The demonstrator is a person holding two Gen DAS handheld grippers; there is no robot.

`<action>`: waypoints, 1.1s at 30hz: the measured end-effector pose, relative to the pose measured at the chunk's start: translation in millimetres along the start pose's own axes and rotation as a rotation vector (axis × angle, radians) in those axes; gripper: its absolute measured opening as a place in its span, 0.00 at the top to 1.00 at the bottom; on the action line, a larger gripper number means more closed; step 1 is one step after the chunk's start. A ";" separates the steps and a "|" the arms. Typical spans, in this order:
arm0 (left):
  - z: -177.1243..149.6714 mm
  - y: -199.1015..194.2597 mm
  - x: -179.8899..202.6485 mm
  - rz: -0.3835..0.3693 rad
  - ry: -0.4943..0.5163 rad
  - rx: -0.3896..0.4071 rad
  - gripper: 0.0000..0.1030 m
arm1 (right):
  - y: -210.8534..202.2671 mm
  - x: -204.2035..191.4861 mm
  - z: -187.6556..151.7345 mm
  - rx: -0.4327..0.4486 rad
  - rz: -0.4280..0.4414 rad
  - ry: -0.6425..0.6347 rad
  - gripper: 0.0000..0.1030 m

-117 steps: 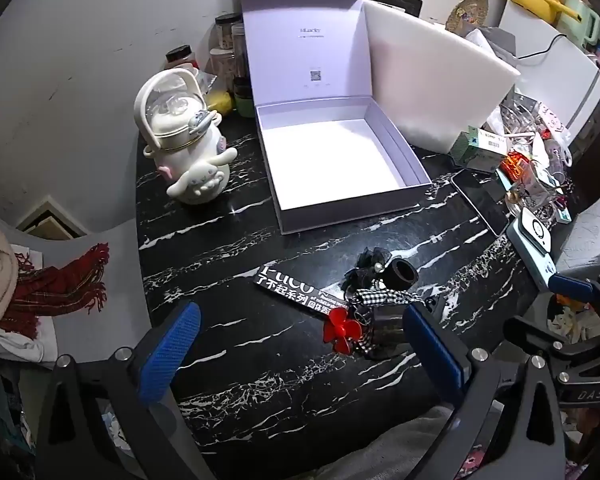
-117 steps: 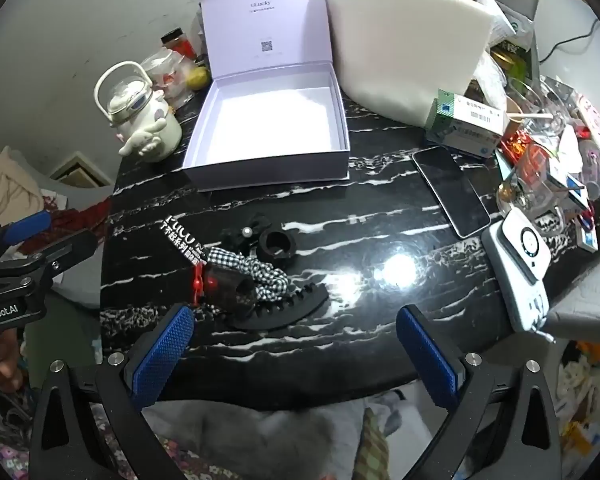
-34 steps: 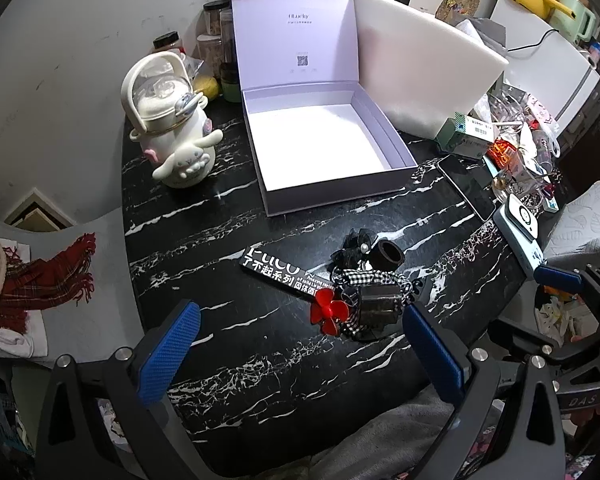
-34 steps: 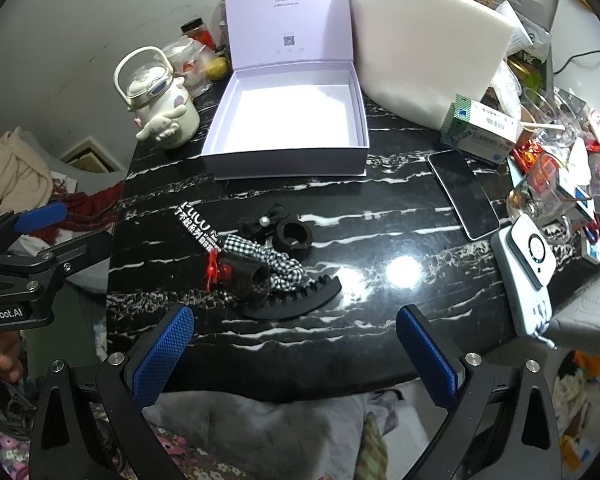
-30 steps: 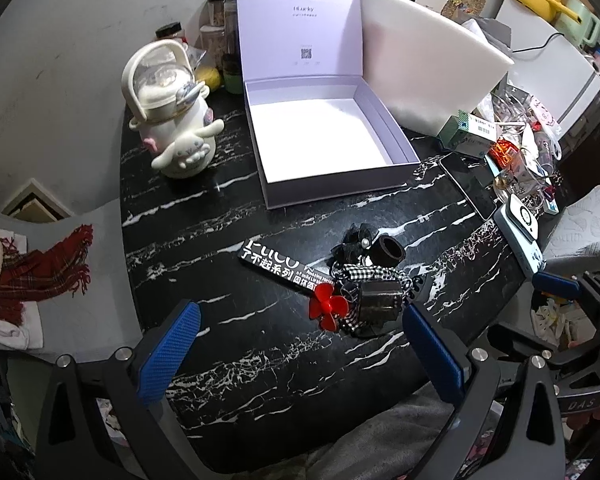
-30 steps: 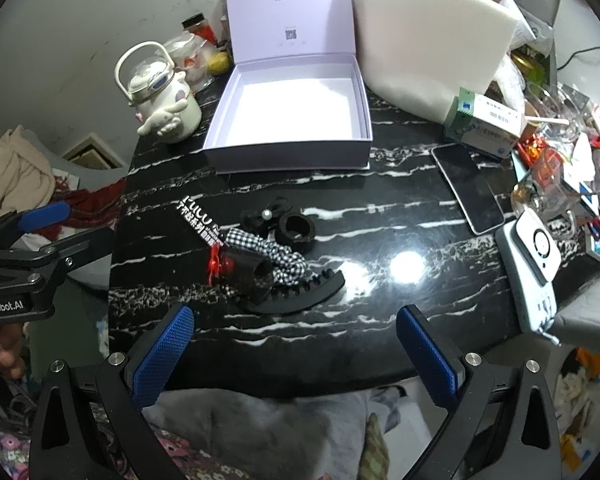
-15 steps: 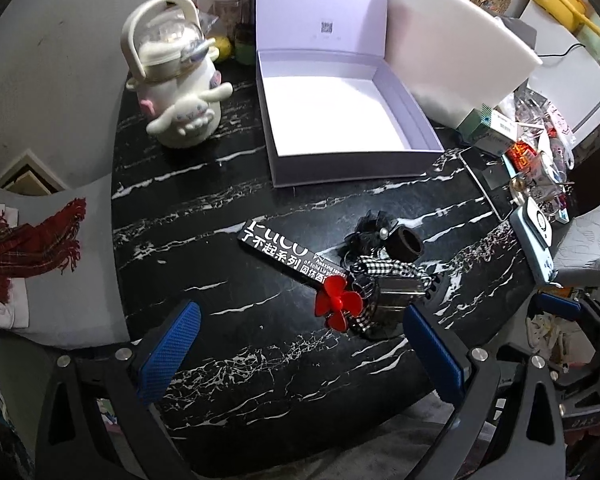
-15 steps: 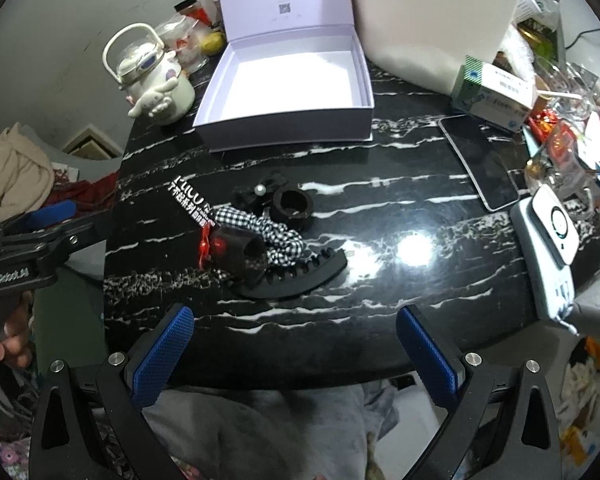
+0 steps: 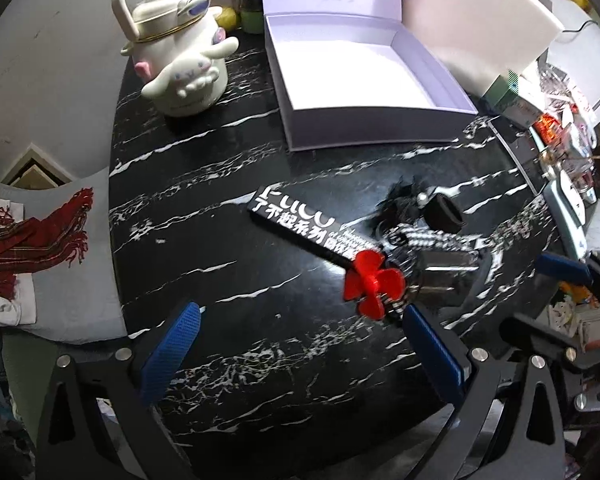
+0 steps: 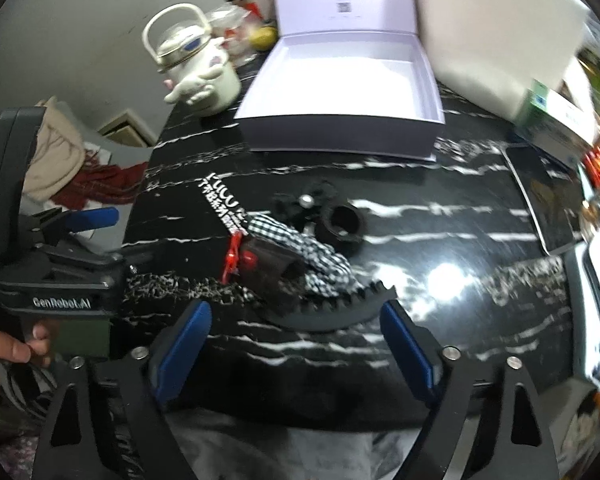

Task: Organize rigid objects
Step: 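Close the left gripper on the red propeller while the right gripper grasps the dark cube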

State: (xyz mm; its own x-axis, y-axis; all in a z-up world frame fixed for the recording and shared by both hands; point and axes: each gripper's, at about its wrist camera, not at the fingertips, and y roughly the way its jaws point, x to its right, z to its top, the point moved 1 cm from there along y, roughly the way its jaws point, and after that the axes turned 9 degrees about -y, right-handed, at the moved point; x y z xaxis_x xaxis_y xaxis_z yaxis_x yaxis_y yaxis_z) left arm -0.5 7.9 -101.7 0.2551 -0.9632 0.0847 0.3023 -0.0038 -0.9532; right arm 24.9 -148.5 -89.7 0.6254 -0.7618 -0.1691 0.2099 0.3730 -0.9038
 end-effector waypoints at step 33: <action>-6.2 50.8 22.0 -0.142 0.066 -0.032 0.19 | 39.0 10.0 6.4 0.021 0.146 -0.025 0.98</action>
State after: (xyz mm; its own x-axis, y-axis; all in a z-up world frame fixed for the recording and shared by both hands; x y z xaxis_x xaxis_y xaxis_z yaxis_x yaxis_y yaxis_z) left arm 14.9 -15.2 -150.1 0.1508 -0.9680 0.2007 0.3010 -0.1484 -0.9420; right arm 44.1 -138.2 -124.1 0.6686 -0.6856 -0.2880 0.1308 0.4896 -0.8621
